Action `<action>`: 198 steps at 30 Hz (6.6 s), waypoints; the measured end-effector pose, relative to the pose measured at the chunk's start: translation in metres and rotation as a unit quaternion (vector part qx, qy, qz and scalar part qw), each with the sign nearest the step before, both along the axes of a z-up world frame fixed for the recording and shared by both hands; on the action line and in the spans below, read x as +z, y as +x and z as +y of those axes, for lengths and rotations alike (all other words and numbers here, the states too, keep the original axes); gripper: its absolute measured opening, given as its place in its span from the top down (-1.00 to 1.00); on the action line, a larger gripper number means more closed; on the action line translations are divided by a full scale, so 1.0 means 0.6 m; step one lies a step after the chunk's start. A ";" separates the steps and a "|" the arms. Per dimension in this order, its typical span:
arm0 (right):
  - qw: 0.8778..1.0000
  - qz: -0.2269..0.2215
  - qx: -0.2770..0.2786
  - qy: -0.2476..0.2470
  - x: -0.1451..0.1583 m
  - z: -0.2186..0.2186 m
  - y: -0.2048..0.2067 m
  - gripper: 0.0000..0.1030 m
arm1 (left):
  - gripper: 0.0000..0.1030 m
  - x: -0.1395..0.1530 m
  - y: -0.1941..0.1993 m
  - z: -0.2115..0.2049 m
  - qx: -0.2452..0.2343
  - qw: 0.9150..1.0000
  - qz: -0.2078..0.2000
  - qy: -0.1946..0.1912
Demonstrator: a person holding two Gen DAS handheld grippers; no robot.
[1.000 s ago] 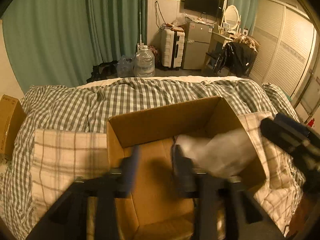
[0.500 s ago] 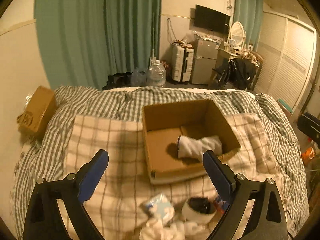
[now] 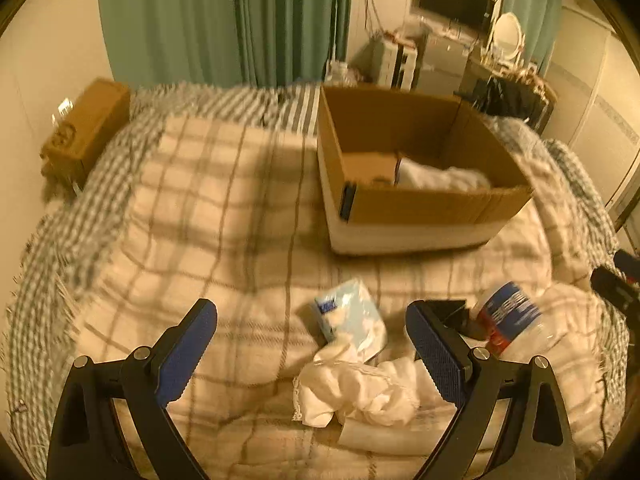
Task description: Organize objects
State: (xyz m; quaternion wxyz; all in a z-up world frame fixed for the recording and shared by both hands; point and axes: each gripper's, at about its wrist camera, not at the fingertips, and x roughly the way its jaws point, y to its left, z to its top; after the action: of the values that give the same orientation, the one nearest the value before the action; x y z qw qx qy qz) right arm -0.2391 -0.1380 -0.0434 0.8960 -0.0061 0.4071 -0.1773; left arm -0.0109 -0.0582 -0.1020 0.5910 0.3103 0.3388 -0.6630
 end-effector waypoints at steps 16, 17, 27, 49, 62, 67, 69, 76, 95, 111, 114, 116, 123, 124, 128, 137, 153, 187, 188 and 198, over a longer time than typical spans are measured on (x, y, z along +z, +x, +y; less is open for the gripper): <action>0.990 0.131 -0.001 0.053 -0.191 -0.029 0.053 -0.71 | -0.69 -0.148 -0.055 -0.078 -0.029 0.992 -0.001 0.122; 0.989 0.140 -0.001 0.050 -0.200 -0.028 0.055 -0.69 | -0.69 -0.153 -0.057 -0.081 -0.031 0.992 0.000 0.125; 0.989 0.140 0.011 0.039 -0.196 -0.013 0.049 -0.23 | 0.32 -0.121 -0.061 -0.047 -0.059 0.994 0.022 0.094; 0.997 -0.025 0.047 -0.048 0.102 0.078 0.016 -0.23 | 0.52 0.177 -0.036 -0.022 -0.062 0.995 0.042 -0.073; 0.996 -0.057 0.069 -0.024 0.153 0.011 0.225 -0.22 | 0.52 0.183 -0.068 -0.227 -0.067 0.994 0.030 -0.083; 0.998 -0.028 0.063 0.001 0.084 -0.040 0.292 -0.22 | 0.52 0.108 -0.083 -0.284 -0.067 0.996 0.024 -0.050; 0.998 -0.017 0.060 0.016 0.050 -0.057 0.307 -0.22 | 0.52 0.080 -0.089 -0.293 -0.071 0.996 0.023 -0.041; 0.997 -0.028 0.056 0.052 0.013 -0.089 0.306 -0.34 | -0.33 0.063 -0.095 -0.293 -0.070 0.996 0.039 -0.039; 0.992 -0.106 0.045 -0.040 0.233 0.039 0.033 -0.72 | -0.93 0.248 -0.018 -0.020 -0.021 0.991 0.018 -0.129; 0.999 0.025 0.024 0.018 -0.038 0.044 0.004 -0.72 | -0.93 -0.043 -0.031 0.030 -0.017 0.998 0.027 0.056; 0.999 0.037 0.024 0.027 -0.064 0.038 0.009 -0.72 | -0.93 -0.074 -0.040 0.021 -0.029 0.995 0.037 0.088; 0.998 0.045 0.022 0.033 -0.076 0.033 0.014 -0.72 | -0.84 -0.086 -0.047 0.019 -0.042 0.993 0.043 0.103; 0.997 0.062 0.025 0.043 -0.098 0.031 0.023 -0.71 | 0.54 -0.079 -0.049 0.032 -0.069 0.991 0.066 0.094; 0.997 0.064 0.027 0.041 -0.099 0.033 0.024 -0.71 | 0.62 -0.073 -0.046 0.033 -0.066 0.992 0.066 0.089; 0.996 0.072 0.044 0.034 -0.101 0.052 0.026 -0.71 | 0.66 -0.044 -0.024 0.040 -0.057 0.993 0.083 0.062; 0.990 0.107 0.084 0.028 -0.116 0.118 0.047 -0.71 | 0.67 0.003 0.027 0.039 -0.027 0.998 0.050 0.020; 0.976 0.196 0.083 0.037 -0.226 0.189 0.118 -0.71 | 0.67 -0.064 0.097 0.034 0.011 0.997 0.066 0.049; 0.983 0.122 0.066 0.119 -0.203 0.190 0.116 -0.26 | 0.67 -0.034 0.102 0.052 0.024 0.996 0.077 0.040; 0.984 0.112 0.068 0.118 -0.191 0.190 0.113 -0.26 | 0.67 -0.025 0.100 0.054 0.022 0.996 0.077 0.036; 0.995 0.012 0.086 0.058 -0.018 0.153 0.079 -0.26 | 0.67 0.116 0.039 0.030 -0.021 0.997 0.071 -0.030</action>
State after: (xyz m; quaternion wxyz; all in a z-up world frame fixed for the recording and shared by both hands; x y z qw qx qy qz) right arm -0.1916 -0.0461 -0.0542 0.9016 0.0085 0.4258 -0.0762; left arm 0.0127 -0.0405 -0.0325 0.5603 0.2518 0.3532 -0.7057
